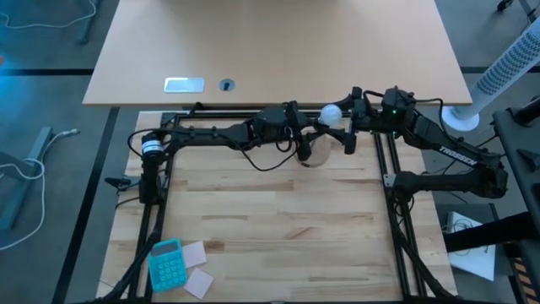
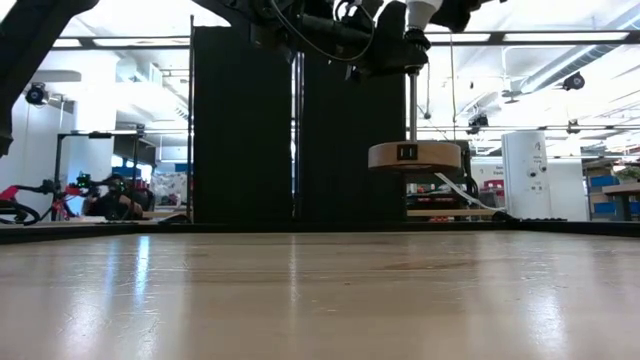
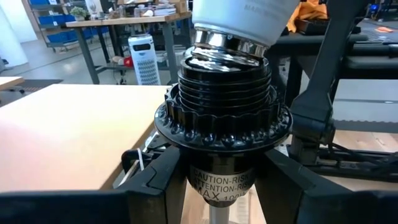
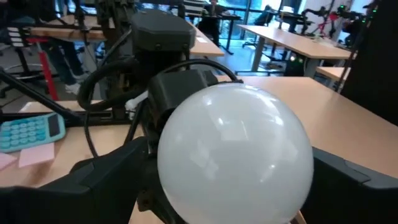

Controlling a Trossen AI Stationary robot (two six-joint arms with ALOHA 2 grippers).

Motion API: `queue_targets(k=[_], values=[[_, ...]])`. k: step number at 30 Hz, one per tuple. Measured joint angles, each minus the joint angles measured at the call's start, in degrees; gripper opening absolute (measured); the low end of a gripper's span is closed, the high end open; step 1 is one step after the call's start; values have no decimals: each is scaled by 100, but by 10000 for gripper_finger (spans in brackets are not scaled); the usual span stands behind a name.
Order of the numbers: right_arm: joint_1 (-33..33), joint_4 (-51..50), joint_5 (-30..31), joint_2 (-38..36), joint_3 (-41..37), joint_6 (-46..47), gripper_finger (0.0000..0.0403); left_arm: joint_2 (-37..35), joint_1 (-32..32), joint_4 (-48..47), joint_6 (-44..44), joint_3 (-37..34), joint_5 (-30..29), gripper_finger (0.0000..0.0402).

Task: Screw lightbulb
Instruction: Insert the lightbulb into the lamp

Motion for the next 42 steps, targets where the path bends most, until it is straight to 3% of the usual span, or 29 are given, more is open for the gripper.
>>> queue_targets(k=[15,28,42], values=[[1,30,-160,-153,0,-148,344,0,-11,22,6,0,642,144],[2,95,-172,-152,1,-281,342,0,-33,48,1,0,729,144],[2,187,-270,-112,2,-189,253,0,-33,66,0,0,777,144]])
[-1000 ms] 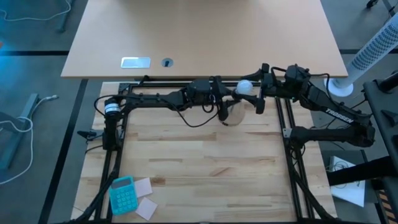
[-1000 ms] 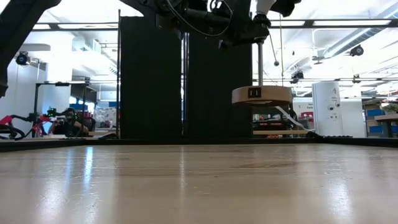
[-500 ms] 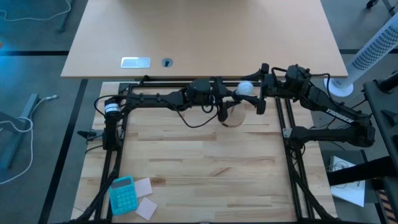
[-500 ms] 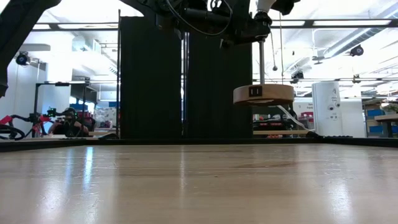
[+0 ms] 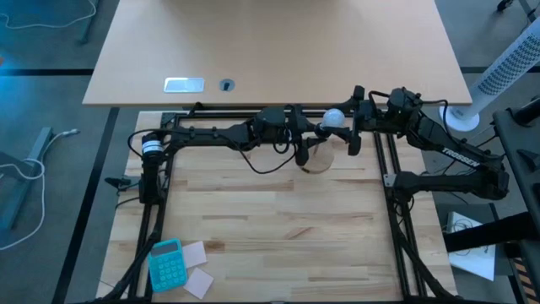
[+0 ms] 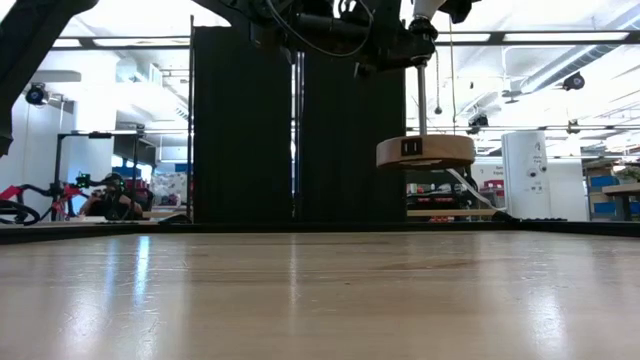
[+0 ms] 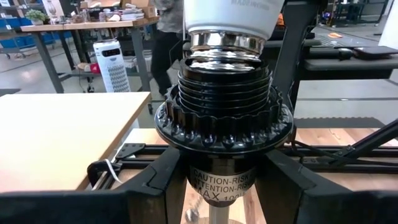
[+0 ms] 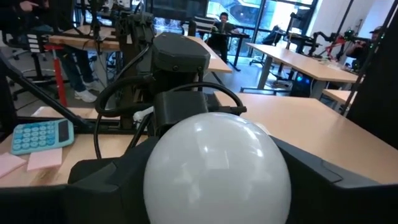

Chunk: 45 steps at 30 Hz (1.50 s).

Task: Screw lightbulb
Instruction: Insert the lightbulb into the lamp

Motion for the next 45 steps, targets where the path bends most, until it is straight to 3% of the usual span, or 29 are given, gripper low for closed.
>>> queue_targets(k=[12,28,45], values=[[-2,-278,-187,186,0,235,256,0,-13,-603,328,-2,120,144],[2,-1024,-563,273,11,364,254,2,-245,-649,245,-262,78,144],[2,-1044,-653,409,4,269,260,11,-249,-651,135,-271,76,144]])
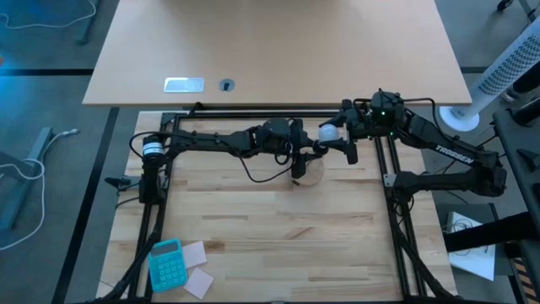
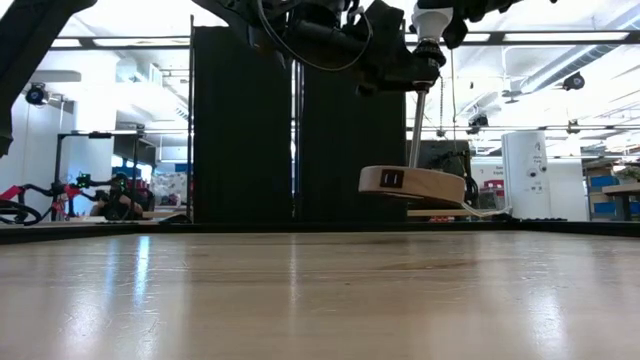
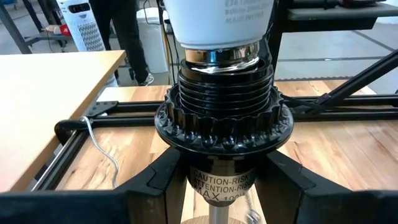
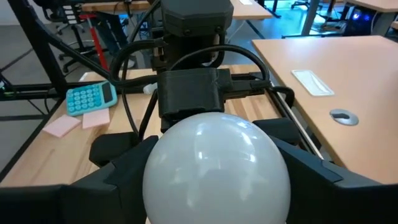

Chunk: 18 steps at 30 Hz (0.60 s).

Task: Screw lightbulb
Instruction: Insert the lightbulb into the lamp

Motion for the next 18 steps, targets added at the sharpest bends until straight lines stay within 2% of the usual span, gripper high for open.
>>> queue_targets(k=[7,18], values=[[-2,-35,-134,0,-4,-73,257,0,0,-276,-4,146,72,144],[-2,-39,-368,2,-11,-75,264,-44,97,-698,-3,282,645,144]])
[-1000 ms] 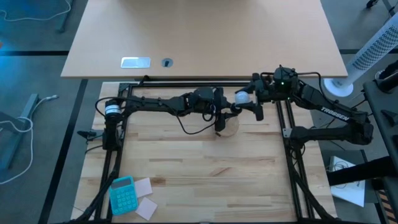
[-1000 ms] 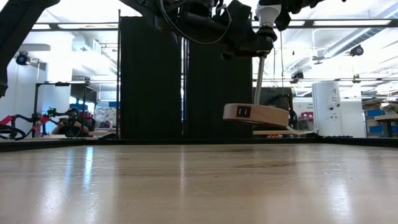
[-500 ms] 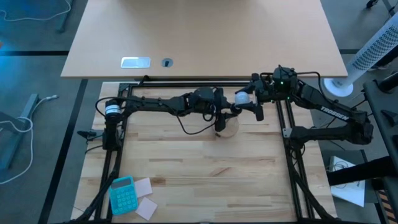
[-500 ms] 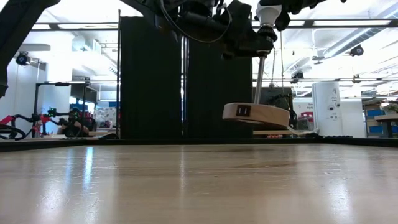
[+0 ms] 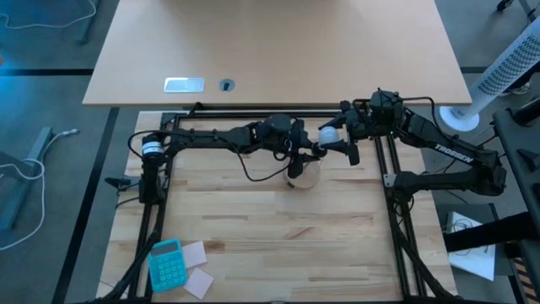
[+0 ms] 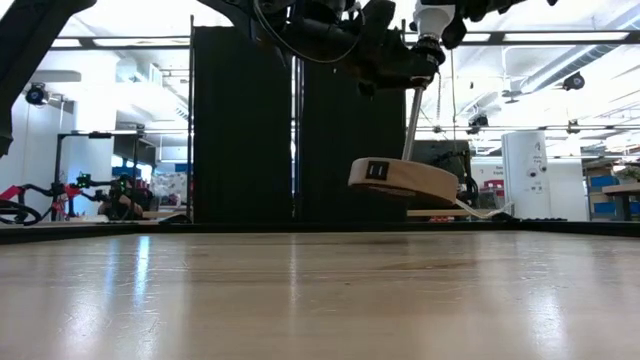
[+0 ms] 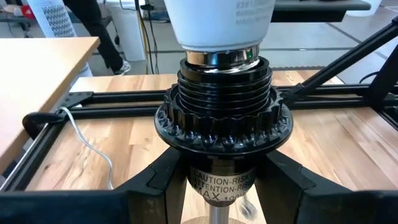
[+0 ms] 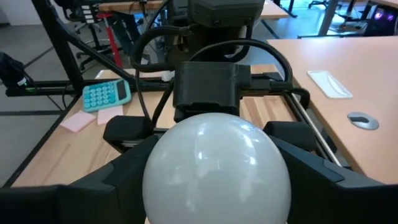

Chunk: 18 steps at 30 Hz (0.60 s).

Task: Screw lightbulb
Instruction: Insert the lightbulb into the lamp

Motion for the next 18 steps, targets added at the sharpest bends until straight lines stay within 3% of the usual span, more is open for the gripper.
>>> queue_targets(k=[4,9,18], values=[[-4,61,30,0,0,2,262,-6,21,74,-1,0,2,144],[2,82,543,22,0,107,266,-11,79,89,-209,2,-237,144],[-4,177,1344,222,0,514,267,-22,100,-108,-108,2,-1132,144]])
